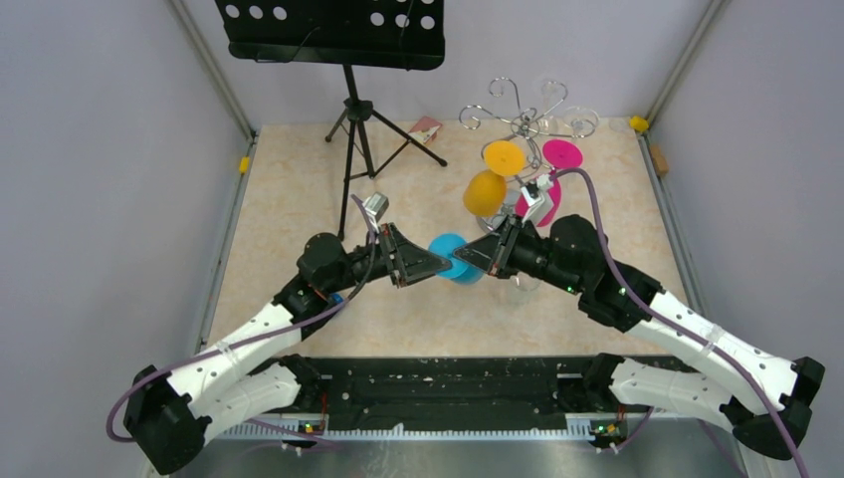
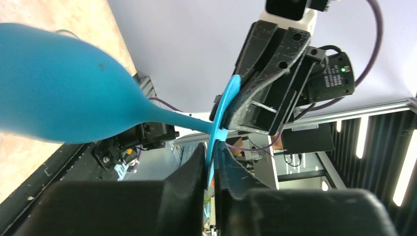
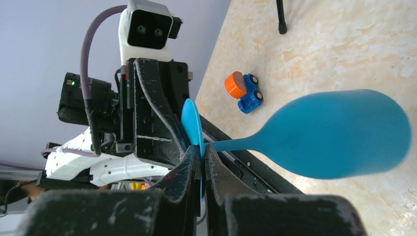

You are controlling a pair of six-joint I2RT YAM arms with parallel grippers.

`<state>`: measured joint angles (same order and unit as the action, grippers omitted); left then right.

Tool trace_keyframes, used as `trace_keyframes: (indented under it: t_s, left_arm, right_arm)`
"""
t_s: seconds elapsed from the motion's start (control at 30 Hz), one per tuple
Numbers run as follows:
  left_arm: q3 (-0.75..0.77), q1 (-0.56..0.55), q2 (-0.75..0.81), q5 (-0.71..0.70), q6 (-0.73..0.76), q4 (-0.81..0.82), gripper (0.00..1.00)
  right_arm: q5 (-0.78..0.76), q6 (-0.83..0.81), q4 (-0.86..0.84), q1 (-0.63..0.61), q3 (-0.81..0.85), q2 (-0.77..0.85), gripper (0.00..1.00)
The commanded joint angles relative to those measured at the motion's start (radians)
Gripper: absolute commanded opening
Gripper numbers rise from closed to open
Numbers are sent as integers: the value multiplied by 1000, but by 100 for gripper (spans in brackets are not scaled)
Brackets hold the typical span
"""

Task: Place the wine glass upside down on the wine glass rack
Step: Turn the wine glass upside down at the wine rack.

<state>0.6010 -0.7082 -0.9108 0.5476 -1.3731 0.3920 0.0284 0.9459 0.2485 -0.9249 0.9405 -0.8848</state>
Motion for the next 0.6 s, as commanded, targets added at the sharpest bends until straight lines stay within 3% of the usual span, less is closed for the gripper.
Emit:
trace_keyframes:
  t_s: [0.0,0.17,0.33,0.4,0.5,0.57]
  left_arm:
    - [34,6,15,2,5,55,2]
    - [10,5,56,-49,14,32,0]
    - [11,5,76,-74,42,-28,0]
    - [17,6,81,-82,57,-59,0]
    - [30,7,88,-94,82,-102,0]
    - [43,6,88,-96,101,-126,0]
  right_arm:
    - [14,3,-64,10,24,4,0]
    - [5,7,-62,10,20,7,0]
    - [-12,5,-52,10,19,7,11]
    - [-18,4,-48,10,19,7,29]
    - [-25,1,-24,10,26,5,63]
    - [-44,2,-6,10,31,6,76]
